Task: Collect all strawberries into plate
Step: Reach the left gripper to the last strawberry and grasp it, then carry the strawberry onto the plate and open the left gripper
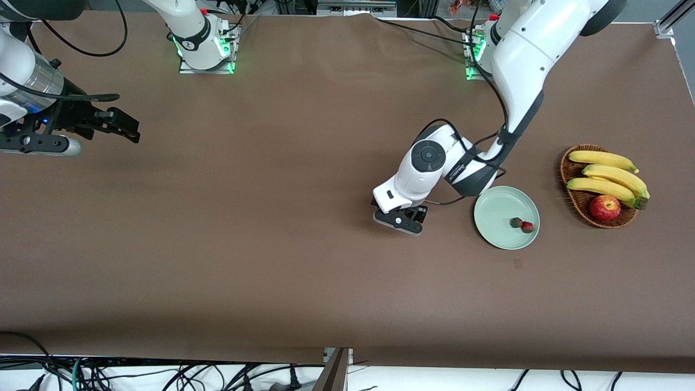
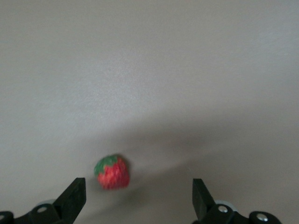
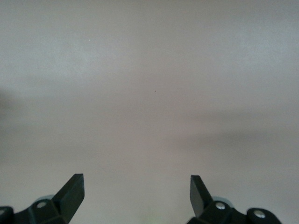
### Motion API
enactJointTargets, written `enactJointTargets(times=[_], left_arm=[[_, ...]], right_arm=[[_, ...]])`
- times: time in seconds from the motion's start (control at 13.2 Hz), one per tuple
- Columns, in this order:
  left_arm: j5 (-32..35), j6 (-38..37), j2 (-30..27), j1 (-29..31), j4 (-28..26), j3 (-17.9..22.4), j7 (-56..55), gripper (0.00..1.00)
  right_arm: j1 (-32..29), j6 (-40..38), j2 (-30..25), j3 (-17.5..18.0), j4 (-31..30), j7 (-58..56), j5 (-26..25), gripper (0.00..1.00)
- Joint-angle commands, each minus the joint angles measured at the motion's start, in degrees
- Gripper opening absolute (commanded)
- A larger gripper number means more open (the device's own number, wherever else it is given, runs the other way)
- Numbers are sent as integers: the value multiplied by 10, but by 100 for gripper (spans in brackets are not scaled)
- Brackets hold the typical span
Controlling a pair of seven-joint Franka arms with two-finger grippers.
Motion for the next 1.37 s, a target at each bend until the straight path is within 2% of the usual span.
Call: enactJointTargets(times=[0.0, 0.08, 0.15, 0.23, 0.46, 0.61, 0.84, 0.99, 1.14, 1.29], left_arm=[[49, 18, 25, 0, 20, 10, -3, 100], [71, 18, 28, 3, 20, 11, -3, 95], [74, 18, 28, 4, 17, 10, -10, 54], [73, 17, 27, 4, 9, 10, -15, 35], [75, 14, 21, 7, -4, 10, -20, 0], [74, -17, 2, 12, -5, 8, -19, 0], [69, -153, -64, 20, -1, 5, -13, 0], [68, -258, -95, 48, 3, 5, 3, 1], [68, -319, -106, 92, 2, 5, 103, 2], [66, -319, -100, 153, -1, 5, 235, 2]], right_arm=[[-3, -3, 5, 3, 15, 2, 0, 100], [-5, -5, 5, 1, 14, 4, 13, 100], [-5, -7, 4, 0, 14, 5, 19, 100], [-5, -8, 4, 0, 14, 5, 19, 100], [-6, -10, 5, 0, 11, 0, 19, 99], [-5, -3, 9, 0, 12, -1, 19, 100], [-2, -3, 9, 1, 12, 0, 19, 100], [-5, -3, 10, 0, 12, -2, 19, 99], [-5, -3, 10, 0, 13, -1, 19, 100], [-5, 5, 10, 0, 13, -2, 20, 100]])
